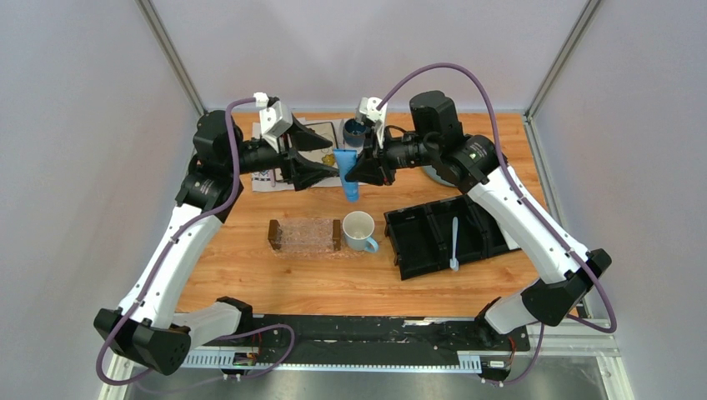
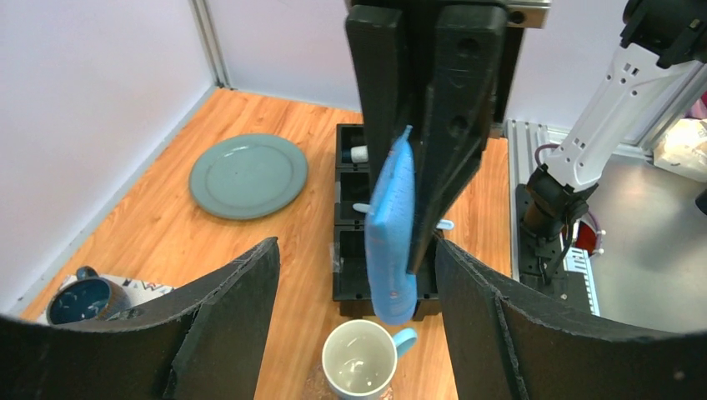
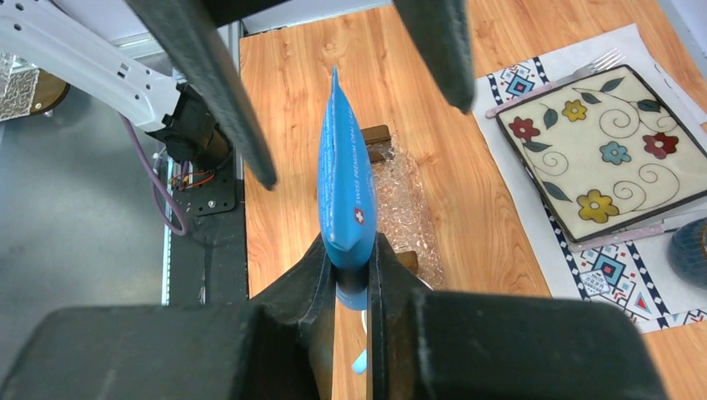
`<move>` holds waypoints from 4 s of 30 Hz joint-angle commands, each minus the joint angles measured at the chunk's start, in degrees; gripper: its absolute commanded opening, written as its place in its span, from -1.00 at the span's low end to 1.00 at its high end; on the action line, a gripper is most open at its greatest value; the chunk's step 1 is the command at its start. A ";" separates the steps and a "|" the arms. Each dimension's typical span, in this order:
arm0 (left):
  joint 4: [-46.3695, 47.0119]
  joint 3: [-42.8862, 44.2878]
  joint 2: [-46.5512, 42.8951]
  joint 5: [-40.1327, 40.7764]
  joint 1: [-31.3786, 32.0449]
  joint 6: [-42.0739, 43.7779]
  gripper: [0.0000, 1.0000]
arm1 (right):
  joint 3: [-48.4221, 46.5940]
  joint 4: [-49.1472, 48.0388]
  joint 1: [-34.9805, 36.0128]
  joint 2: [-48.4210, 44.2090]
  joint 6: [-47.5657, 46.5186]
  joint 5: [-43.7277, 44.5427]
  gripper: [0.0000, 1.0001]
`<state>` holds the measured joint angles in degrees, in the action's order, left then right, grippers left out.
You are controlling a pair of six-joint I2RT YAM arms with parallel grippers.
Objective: Prepare toiletry sets of a toothbrush and toothpaste on the tray
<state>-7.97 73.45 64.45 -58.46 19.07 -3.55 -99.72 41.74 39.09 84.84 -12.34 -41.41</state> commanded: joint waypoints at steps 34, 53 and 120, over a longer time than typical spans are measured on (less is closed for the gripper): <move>4.29 1.70 4.38 -5.71 3.17 -4.56 -1.00 | 0.05 0.54 3.01 -0.38 -5.06 3.87 -0.77; 7.26 -20.78 -11.09 4.14 -9.05 3.38 -1.00 | 6.81 1.07 1.87 -5.29 -7.97 12.05 0.32; 15.78 -49.10 -24.02 -4.56 -31.11 7.51 -1.00 | 19.13 -2.80 -5.08 -10.48 -9.63 13.99 0.34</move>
<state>5.32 25.04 40.23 -61.06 -11.25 1.76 -80.55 41.25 34.28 75.75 -20.71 -27.88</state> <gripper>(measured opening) 0.047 0.668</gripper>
